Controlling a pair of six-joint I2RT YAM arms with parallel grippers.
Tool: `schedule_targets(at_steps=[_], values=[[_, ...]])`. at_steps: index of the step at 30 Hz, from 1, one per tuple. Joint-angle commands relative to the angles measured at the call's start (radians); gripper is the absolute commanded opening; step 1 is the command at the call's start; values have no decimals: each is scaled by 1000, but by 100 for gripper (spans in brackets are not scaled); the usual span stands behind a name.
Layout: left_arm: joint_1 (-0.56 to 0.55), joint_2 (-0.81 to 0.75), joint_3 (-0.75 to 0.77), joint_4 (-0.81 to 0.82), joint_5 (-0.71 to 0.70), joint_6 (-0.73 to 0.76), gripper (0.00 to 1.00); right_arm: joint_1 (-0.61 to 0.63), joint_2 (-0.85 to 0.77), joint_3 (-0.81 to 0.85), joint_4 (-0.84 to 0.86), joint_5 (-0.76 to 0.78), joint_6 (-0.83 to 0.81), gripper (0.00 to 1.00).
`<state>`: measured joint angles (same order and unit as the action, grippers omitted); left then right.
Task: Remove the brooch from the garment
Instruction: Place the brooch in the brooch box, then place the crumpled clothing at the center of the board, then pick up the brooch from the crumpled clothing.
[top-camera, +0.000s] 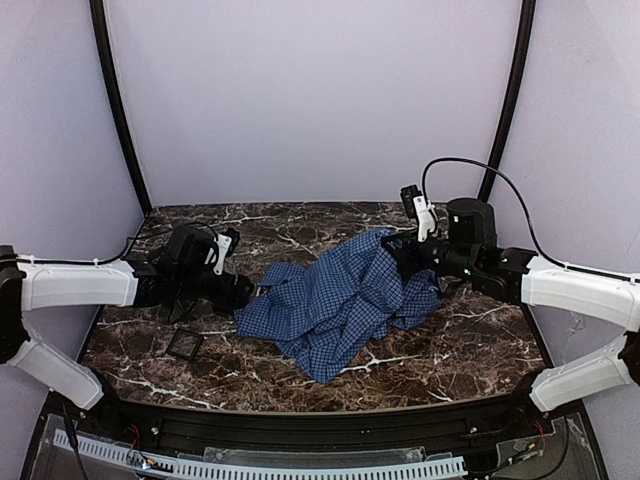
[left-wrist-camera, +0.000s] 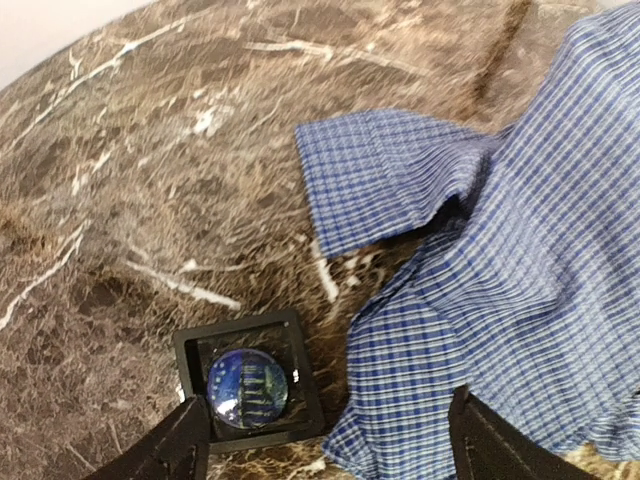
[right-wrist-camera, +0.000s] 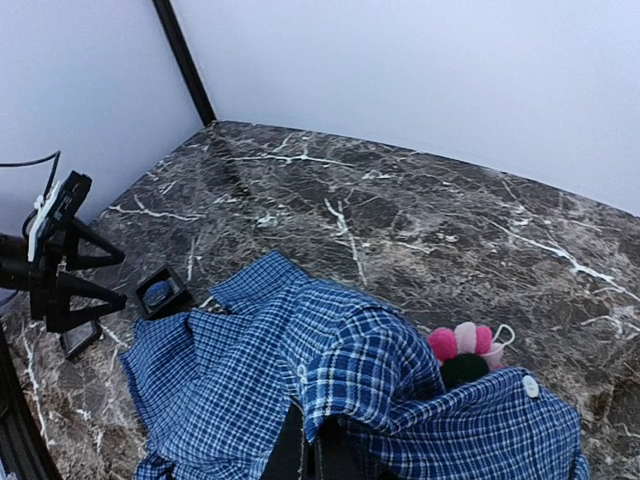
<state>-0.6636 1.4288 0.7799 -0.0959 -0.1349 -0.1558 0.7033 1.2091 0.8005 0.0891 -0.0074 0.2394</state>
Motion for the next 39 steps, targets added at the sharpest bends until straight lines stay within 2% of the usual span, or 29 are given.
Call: schedule_targets(at_steps=[1,4,9,15,16,18,22,24,29,33,39], values=[[-1,-129,-57,120,201,-1,89,47,-1,48,14,-149,-39,0],[-3,-185,-84,187,313,-12,93,125,4,76,1,-196,-87,0],[-4,-240,-87,214,386,-24,96,233,47,103,-14,-303,-136,0],[-4,-225,-94,253,466,-36,96,308,151,122,-56,-426,-170,0],[-4,-220,-94,267,475,-40,96,320,160,122,-57,-436,-168,4],[-8,-204,-94,287,498,-45,97,330,155,117,-44,-422,-144,30],[-39,-151,-73,298,496,-36,97,330,81,80,-21,-286,-99,69],[-70,-125,-53,293,487,-20,97,326,32,56,-21,-187,-70,81],[-176,-50,27,274,435,14,99,264,-65,-11,-64,120,9,95],[-216,8,63,319,455,-2,99,175,-151,-81,-60,146,57,99],[-262,37,123,323,451,-7,99,98,-199,-152,-58,186,78,97]])
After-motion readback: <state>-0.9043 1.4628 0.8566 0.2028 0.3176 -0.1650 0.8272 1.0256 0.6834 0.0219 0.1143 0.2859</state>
